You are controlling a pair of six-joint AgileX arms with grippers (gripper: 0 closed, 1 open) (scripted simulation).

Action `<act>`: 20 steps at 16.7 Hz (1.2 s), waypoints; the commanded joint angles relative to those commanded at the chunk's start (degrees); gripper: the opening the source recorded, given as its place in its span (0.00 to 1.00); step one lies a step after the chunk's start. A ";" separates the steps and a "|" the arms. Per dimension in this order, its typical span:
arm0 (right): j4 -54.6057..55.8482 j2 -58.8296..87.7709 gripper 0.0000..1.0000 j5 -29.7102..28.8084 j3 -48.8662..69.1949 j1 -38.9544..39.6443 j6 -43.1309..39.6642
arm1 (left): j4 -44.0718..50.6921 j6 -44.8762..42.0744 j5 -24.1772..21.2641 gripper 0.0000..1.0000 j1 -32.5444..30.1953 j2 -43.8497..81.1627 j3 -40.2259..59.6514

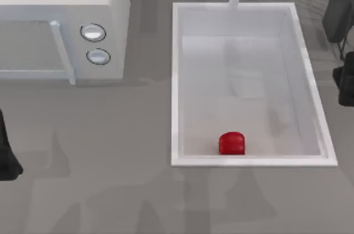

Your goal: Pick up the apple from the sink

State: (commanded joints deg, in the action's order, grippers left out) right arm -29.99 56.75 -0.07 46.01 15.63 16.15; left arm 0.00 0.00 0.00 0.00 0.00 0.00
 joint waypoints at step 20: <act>-32.03 66.86 1.00 -0.06 49.69 16.47 17.26 | 0.00 0.00 0.00 1.00 0.00 0.00 0.00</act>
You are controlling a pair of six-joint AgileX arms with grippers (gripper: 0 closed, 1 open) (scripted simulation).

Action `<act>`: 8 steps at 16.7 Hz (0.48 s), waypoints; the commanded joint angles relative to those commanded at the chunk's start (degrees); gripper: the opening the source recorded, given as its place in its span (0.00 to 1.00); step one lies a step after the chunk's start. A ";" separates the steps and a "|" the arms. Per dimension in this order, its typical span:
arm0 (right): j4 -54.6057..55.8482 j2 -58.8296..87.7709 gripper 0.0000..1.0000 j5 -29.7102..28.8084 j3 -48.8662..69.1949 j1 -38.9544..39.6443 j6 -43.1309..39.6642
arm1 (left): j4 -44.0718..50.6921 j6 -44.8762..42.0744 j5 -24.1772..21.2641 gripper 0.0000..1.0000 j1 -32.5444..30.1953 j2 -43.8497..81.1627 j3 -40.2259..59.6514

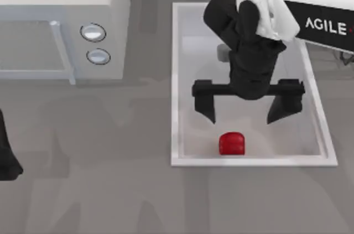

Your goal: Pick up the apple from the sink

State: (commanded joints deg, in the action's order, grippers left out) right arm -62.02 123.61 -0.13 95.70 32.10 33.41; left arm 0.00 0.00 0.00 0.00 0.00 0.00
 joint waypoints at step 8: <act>16.65 9.49 1.00 -0.11 -6.22 0.26 0.23 | 0.00 0.00 0.00 1.00 0.00 0.00 0.00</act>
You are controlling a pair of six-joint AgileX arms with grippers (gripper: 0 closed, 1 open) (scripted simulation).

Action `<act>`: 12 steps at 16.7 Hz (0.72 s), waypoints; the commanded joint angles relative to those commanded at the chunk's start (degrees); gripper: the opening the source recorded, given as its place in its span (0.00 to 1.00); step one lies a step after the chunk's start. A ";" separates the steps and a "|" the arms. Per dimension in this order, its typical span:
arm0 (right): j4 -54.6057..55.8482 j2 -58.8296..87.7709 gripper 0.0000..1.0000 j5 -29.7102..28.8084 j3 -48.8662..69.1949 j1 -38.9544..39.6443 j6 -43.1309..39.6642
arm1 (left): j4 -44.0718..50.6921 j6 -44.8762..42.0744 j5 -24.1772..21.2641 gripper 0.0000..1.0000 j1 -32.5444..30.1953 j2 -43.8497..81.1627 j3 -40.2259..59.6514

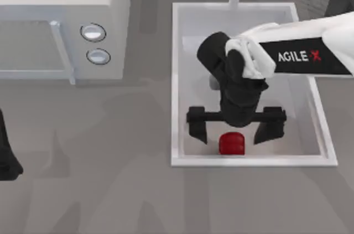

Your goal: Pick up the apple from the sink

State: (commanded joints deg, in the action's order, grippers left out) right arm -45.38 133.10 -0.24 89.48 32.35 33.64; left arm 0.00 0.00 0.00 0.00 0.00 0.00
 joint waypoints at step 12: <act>10.03 6.42 0.77 -0.08 -4.60 0.11 0.09 | 0.00 0.00 0.00 1.00 0.00 0.00 0.00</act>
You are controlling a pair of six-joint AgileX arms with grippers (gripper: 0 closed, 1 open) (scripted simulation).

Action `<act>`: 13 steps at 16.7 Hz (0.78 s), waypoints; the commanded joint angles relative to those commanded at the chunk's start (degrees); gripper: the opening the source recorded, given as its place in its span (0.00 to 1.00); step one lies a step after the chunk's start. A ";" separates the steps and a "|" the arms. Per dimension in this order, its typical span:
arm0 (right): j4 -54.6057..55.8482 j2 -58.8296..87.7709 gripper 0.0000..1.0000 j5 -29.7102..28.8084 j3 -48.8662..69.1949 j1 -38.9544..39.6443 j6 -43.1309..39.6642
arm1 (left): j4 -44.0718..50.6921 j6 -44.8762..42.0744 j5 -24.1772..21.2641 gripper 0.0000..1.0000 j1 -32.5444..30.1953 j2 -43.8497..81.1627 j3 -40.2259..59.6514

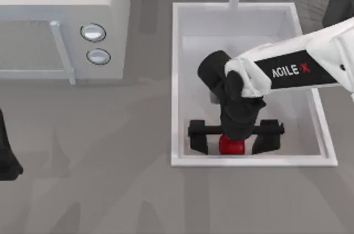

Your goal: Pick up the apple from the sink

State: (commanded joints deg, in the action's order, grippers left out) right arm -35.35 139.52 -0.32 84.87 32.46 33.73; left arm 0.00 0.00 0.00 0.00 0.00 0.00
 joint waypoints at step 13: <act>0.00 0.00 0.00 0.00 0.00 0.00 0.00 | 0.00 0.00 0.00 1.00 0.00 0.00 0.00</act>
State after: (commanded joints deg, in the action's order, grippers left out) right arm -35.35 139.52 -0.32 84.87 32.46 33.73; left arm 0.00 0.00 0.00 0.00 0.00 0.00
